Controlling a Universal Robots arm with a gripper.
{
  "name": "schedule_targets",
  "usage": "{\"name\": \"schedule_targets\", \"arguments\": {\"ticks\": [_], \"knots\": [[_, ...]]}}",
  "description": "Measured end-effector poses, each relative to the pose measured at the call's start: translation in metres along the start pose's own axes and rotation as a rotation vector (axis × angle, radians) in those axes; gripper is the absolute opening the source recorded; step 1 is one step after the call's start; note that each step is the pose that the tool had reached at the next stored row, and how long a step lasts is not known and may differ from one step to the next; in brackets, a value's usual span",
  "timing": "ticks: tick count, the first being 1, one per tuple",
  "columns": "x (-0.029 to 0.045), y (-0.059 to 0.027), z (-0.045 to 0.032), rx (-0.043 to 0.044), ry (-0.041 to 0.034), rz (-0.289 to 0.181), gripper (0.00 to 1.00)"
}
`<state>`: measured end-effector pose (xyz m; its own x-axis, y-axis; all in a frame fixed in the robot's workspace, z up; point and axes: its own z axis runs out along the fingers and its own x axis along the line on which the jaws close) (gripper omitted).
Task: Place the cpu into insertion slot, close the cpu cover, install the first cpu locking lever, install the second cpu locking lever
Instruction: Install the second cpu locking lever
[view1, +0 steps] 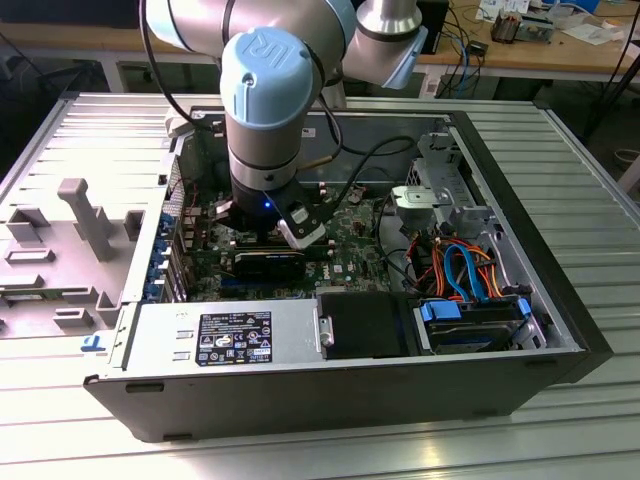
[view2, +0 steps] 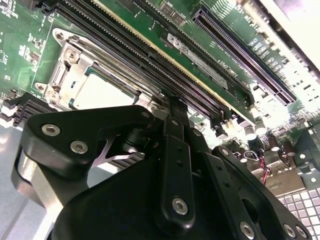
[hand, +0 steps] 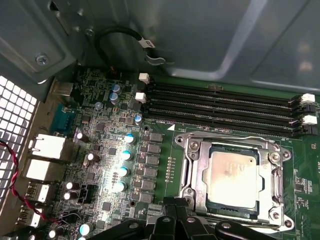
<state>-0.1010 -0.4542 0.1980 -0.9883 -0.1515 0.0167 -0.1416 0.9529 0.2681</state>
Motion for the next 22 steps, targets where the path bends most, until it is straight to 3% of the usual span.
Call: {"name": "schedule_targets", "arguments": {"ticks": [10, 16, 22], "knots": [[0.0013, -0.0053, -0.0013, -0.0001, -0.0003, 0.0, 0.11], [0.0012, -0.0019, -0.008, 0.0014, 0.0, 0.0, 0.11], [-0.0003, 0.0013, -0.0073, 0.0081, 0.0017, 0.001, 0.11]]}}
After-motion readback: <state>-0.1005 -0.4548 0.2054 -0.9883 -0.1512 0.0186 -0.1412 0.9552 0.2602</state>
